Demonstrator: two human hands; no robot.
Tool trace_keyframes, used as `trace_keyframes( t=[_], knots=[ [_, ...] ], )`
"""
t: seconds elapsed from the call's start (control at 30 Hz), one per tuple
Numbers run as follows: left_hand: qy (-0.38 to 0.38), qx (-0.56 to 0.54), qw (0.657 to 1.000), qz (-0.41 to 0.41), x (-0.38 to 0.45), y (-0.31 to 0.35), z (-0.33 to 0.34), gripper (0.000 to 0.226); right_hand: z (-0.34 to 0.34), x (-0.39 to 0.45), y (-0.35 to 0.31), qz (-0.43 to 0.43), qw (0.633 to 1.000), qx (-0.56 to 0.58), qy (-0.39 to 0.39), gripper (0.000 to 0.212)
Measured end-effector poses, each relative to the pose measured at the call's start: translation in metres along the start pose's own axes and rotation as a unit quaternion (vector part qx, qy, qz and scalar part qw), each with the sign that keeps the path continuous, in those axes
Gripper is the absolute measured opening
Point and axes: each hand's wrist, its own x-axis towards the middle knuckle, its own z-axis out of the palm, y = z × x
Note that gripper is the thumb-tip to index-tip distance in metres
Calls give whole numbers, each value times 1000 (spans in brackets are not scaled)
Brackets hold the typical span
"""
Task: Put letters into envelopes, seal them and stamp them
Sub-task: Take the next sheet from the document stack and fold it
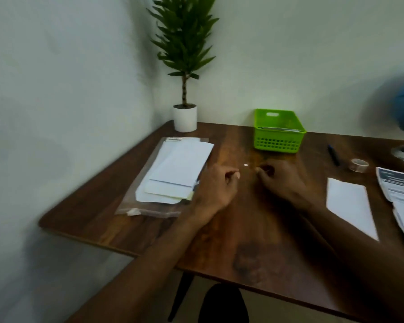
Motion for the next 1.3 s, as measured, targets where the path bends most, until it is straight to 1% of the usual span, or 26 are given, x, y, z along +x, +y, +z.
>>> trace_keyframes(
  t=[0.07, 0.1, 0.13, 0.2, 0.27, 0.37, 0.47, 0.53, 0.63, 0.67, 0.73, 0.8, 0.83, 0.9, 0.97, 1.03, 1.1, 1.2, 1.3],
  knots=[
    [57, 42, 996, -59, 11, -25, -21, 30, 27, 9, -32, 51, 997, 61, -1, 25],
    [85, 84, 989, -88, 17, -41, -35, 35, 41, 15, -50, 65, 994, 86, -11, 27],
    [97, 127, 981, -113, 22, -54, -47, 41, 51, 18, -64, 79, 990, 111, -21, 29],
    [82, 173, 968, -163, 30, -75, -68, 48, 68, 26, -89, 99, 982, 155, -45, 36],
    [53, 157, 967, -196, 36, -89, -82, 51, 81, 33, -105, 127, 974, 174, -65, 41],
    [26, 128, 969, -211, 45, -100, -91, 55, 95, 44, -117, 184, 960, 197, -80, 43],
    [25, 98, 970, -223, 50, -105, -93, 56, 99, 54, -121, 229, 941, 231, -92, 59],
    [29, 75, 971, -227, 51, -106, -92, 56, 101, 59, -122, 243, 934, 239, -104, 63],
    [43, 15, 971, -235, 52, -104, -90, 54, 104, 63, -122, 265, 924, 253, -114, 54],
    [47, -13, 970, -240, 52, -104, -89, 54, 105, 64, -121, 270, 921, 258, -108, 47],
    [57, -68, 964, -249, 54, -102, -89, 54, 106, 64, -116, 268, 921, 270, -84, 29],
    [83, -93, 960, -251, 57, -99, -88, 52, 105, 63, -110, 262, 921, 284, -52, 23],
    [95, -93, 960, -246, 58, -97, -87, 50, 106, 62, -107, 260, 921, 287, -35, 19],
    [101, -82, 963, -235, 59, -93, -83, 47, 106, 58, -102, 249, 927, 280, -7, 22],
    [86, -54, 968, -229, 58, -91, -79, 45, 107, 56, -99, 231, 938, 258, 3, 22],
    [78, -21, 972, -219, 52, -93, -74, 40, 109, 55, -98, 220, 942, 251, 13, 16],
    [82, 11, 977, -197, 45, -98, -71, 38, 110, 54, -100, 228, 933, 276, 28, 6],
    [79, 26, 982, -171, 39, -105, -68, 42, 112, 56, -102, 233, 920, 312, 45, 16],
    [66, 86, 984, -140, 39, -105, -63, 41, 108, 59, -101, 250, 903, 346, 50, 11]
  ],
)
